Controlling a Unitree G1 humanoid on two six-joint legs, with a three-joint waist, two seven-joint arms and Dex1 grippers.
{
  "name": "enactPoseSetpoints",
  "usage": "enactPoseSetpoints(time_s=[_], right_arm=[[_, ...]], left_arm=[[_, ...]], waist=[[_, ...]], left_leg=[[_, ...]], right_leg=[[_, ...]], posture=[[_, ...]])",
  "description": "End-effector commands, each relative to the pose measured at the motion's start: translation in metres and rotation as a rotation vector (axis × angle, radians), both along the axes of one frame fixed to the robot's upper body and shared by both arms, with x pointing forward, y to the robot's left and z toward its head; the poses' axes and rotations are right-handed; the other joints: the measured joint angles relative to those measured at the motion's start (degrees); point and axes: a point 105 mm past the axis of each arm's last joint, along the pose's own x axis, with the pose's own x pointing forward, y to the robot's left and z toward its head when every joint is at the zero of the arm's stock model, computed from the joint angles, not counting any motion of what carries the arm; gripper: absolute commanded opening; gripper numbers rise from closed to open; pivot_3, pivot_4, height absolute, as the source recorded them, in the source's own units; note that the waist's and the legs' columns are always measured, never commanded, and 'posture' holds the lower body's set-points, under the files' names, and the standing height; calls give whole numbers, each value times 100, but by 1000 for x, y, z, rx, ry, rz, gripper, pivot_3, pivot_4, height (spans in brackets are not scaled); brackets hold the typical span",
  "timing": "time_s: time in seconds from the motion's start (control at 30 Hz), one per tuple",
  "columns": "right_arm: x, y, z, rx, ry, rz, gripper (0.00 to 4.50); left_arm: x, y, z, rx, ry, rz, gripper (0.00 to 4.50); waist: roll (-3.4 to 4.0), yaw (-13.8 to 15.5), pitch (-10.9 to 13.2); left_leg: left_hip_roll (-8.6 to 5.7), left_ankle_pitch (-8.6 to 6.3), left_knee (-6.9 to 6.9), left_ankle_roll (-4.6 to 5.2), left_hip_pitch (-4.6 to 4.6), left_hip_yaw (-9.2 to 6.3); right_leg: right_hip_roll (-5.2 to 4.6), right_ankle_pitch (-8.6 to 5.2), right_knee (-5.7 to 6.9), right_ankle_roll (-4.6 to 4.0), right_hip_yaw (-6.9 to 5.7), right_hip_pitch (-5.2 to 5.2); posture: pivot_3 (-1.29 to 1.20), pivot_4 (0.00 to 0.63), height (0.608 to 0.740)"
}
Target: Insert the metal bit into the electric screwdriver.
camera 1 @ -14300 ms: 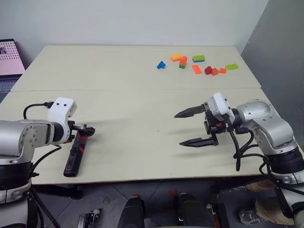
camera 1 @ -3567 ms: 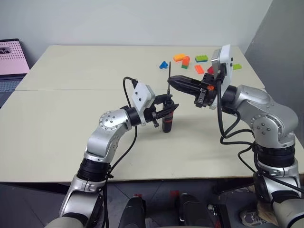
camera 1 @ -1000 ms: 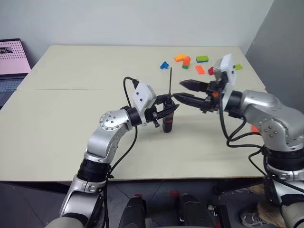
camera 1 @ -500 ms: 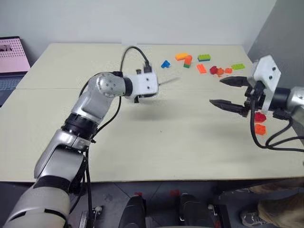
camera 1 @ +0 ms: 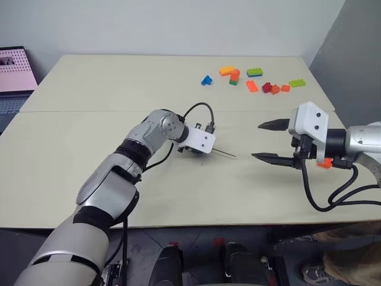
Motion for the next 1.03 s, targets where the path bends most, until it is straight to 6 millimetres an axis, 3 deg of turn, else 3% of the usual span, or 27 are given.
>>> enactPoseSetpoints(time_s=[0.03,0.13,0.2,0.27,0.33,0.43,0.5,0.6,0.67,0.73,0.9,1.03], right_arm=[[0,0,9,10,-43,-7,3720],[0,-1,10,9,-43,-9,3720],[1,-2,10,7,-42,-13,3720],[2,-4,9,6,-41,-20,3720],[3,-6,9,6,-39,-25,3720],[4,-10,5,1,-25,-40,3720],[5,-13,2,-2,-21,-49,3720],[6,-18,0,-7,-14,-62,3720],[6,-23,-6,-24,11,-68,3720],[5,-26,-9,-34,30,-65,3720],[-5,-30,-16,-58,89,-12,3720],[-5,-32,-18,-71,102,8,3720]], left_arm=[[-2,1,0,-5,37,-4,3225],[-1,2,10,-43,48,7,3938],[1,6,27,-103,46,28,4432],[4,18,52,-211,64,78,4477],[3,30,64,-273,92,122,4477],[-8,73,86,-420,211,255,4477],[-21,89,95,-467,223,265,4477],[-38,106,97,-483,221,295,4477],[-61,137,97,-532,238,373,4477],[-75,150,96,-537,244,418,4477],[-104,170,86,-555,306,505,4477],[-115,182,80,-591,327,577,4477]], waist=[[0,0,0],[0,-3,0],[0,-11,0],[-1,-18,2],[-2,-33,3],[-2,-61,3],[0,-119,3],[0,-126,3],[0,-66,4],[-1,-67,4],[-2,-33,4],[-2,-16,4]], left_leg=[[0,0,0,0,1,0],[0,0,0,0,4,0],[0,0,-1,0,4,0],[0,0,-1,0,4,0],[1,0,-1,0,3,0],[3,0,-2,0,5,0],[7,0,-4,-1,5,0],[6,0,-4,-1,7,-1],[5,1,1,-1,7,-6],[5,1,3,-1,9,-5],[8,1,2,-1,23,-4],[8,1,2,-1,48,-1]], right_leg=[[0,0,2,0,0,0],[0,0,5,-1,0,0],[1,0,5,-1,0,0],[1,0,6,-1,0,-1],[2,0,9,-1,1,-4],[4,-1,14,-2,2,-7],[4,-2,17,-5,1,-8],[2,-3,19,-6,0,-6],[0,-2,19,-6,-5,-1],[-3,-2,18,-5,-5,2],[-3,-3,23,-7,-7,6],[-5,-10,18,-20,-6,29]], posture=[[0,150,740],[0,150,740],[0,150,740],[0,150,740],[0,150,740],[0,150,740],[0,150,740],[0,150,740],[0,150,740],[0,150,740],[0,150,740],[0,150,740]])
